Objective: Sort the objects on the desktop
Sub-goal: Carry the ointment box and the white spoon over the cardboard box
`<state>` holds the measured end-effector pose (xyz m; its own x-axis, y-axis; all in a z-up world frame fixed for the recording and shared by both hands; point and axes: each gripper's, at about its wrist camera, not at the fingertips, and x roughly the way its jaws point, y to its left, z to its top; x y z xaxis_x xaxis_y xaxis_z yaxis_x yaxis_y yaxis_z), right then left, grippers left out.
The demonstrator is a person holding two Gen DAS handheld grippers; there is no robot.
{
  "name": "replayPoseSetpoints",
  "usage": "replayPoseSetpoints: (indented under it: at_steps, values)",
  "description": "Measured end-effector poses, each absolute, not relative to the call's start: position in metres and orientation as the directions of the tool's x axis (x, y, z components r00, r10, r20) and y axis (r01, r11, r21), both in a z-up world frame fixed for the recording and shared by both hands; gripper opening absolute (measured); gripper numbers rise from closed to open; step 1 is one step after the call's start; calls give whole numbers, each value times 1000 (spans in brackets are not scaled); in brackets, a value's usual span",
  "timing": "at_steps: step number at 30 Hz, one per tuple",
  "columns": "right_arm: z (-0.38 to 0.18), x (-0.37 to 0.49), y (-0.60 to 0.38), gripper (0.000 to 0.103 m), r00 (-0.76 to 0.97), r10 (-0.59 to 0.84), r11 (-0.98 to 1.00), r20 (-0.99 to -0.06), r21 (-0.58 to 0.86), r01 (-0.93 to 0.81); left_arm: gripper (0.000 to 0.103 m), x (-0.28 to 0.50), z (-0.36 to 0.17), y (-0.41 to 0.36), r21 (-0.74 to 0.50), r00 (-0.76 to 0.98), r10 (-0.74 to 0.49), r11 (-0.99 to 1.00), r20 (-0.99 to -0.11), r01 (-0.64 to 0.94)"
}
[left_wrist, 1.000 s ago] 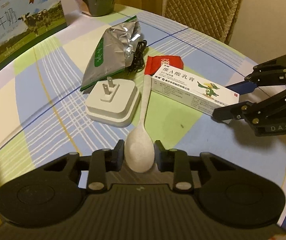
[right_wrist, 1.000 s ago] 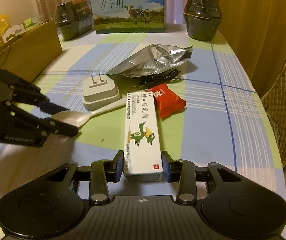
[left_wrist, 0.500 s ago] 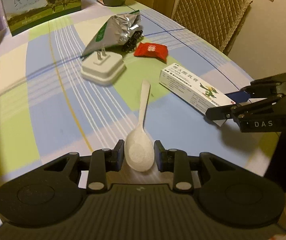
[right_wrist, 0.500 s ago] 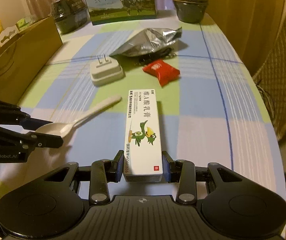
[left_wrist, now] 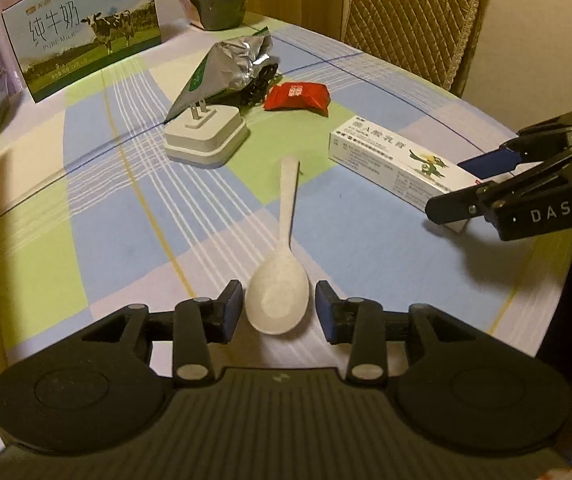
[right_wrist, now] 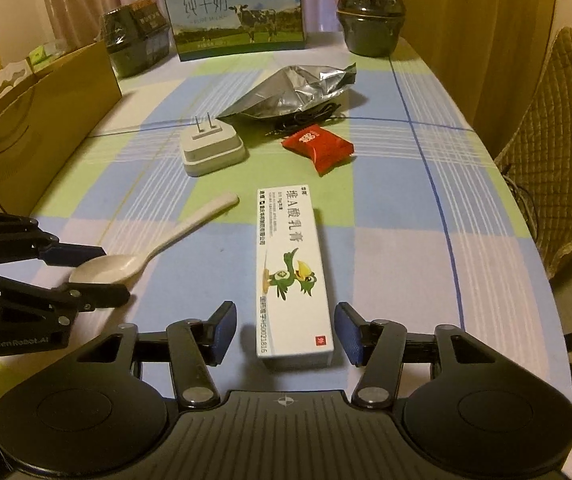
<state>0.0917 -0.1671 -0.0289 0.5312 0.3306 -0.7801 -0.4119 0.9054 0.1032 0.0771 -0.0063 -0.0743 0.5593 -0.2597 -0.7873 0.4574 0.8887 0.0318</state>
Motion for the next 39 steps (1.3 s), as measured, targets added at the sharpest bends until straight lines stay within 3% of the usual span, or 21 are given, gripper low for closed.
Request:
replayPoseSetpoints:
  at_steps: [4,6,23,24,27,39]
  values:
    - [-31,94,-167,52,538,330,906,-776,100,-412,34,79,-76,-7,35,571,-270,884,-775,466]
    - [-32,95,-167,52,543,329,907,-772,98,-410,29,80,-77,-6,34,573,-277,881,-772,472]
    - [-42,116,-148,52,560,302,906,-772,49,-421,28,73,-67,2,-48,569,-295,911,-767,409]
    - [-43,115,-147,51,562,299,905,-771,42,-424,28,73,-66,3,-52,569,-295,913,-767,404]
    - [-42,114,-146,35,571,281,907,-772,19,-421,28,73,-65,2,-52,570,-292,916,-768,398]
    - [-8,93,-153,35,607,301,921,-736,59,-385,28,65,-46,3,-66,593,-295,924,-749,377]
